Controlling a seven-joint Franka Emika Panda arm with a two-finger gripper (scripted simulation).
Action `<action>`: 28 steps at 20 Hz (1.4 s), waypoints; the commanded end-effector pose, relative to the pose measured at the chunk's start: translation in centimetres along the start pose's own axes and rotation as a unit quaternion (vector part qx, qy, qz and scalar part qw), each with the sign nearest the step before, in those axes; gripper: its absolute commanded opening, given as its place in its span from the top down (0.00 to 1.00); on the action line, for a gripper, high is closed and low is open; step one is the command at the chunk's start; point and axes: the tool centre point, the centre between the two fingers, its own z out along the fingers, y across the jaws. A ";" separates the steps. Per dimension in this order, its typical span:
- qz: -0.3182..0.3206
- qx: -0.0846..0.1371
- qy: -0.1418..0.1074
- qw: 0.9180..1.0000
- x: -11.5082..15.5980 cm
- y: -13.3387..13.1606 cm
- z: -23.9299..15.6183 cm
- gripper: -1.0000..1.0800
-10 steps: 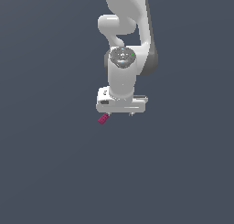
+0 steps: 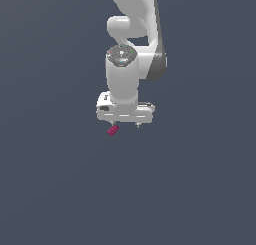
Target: Pick up the object and move it to a goal position.
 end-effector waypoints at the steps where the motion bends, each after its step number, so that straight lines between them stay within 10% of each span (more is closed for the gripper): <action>1: 0.004 0.001 0.002 1.000 0.1 0.3 -0.2 0.04; 15: 0.088 0.003 0.003 0.996 -1.7 2.4 3.9 0.04; 28: 0.249 -0.001 0.010 0.968 -6.2 6.9 10.7 0.04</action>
